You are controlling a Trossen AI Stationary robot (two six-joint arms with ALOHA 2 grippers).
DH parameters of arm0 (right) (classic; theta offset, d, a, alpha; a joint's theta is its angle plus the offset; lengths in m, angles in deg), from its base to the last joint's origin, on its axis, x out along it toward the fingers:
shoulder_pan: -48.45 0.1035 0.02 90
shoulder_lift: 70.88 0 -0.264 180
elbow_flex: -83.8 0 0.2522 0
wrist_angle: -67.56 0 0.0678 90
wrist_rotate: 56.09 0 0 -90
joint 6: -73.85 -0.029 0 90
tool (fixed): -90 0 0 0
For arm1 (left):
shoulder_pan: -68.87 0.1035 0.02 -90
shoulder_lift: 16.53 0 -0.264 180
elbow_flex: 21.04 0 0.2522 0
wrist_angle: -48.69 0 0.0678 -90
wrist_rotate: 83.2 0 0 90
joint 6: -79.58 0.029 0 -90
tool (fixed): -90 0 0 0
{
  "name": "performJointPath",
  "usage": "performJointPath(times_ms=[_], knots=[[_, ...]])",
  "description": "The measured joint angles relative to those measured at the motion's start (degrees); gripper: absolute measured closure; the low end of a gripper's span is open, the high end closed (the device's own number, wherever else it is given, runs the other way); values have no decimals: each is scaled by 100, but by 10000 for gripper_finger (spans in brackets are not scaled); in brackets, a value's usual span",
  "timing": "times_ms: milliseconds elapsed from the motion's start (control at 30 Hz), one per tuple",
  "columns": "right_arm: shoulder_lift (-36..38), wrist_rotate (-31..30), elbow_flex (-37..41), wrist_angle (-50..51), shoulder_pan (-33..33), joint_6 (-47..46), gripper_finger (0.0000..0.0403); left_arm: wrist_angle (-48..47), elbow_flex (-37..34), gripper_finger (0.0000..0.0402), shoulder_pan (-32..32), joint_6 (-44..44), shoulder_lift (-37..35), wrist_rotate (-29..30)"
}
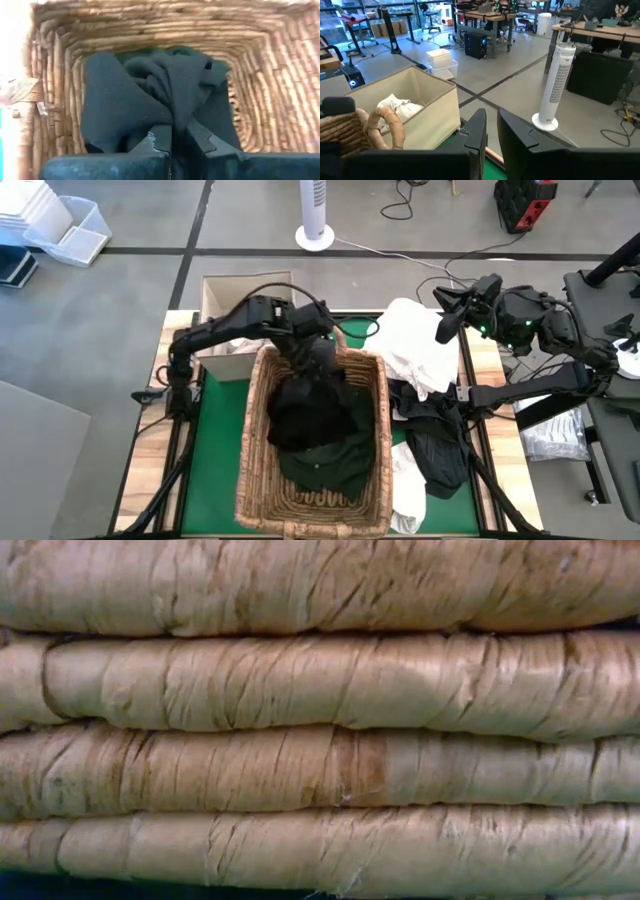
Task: Pick & Place Cloths
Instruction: Put the black shirt into the brown basket
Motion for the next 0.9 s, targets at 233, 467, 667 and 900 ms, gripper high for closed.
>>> performJointPath(times_ms=[233,467,667,900], knots=[[-2,2,1,185,0,-234,365,0,-4,401,-45,55,397,6],[-4,0,-1,218,0,-196,365,49,-4,401,-88,173,673,391],[-7,0,0,250,0,-191,365,152,-7,401,-102,302,738,438],[-7,0,-1,253,0,-191,365,227,-8,386,-99,290,725,447]])
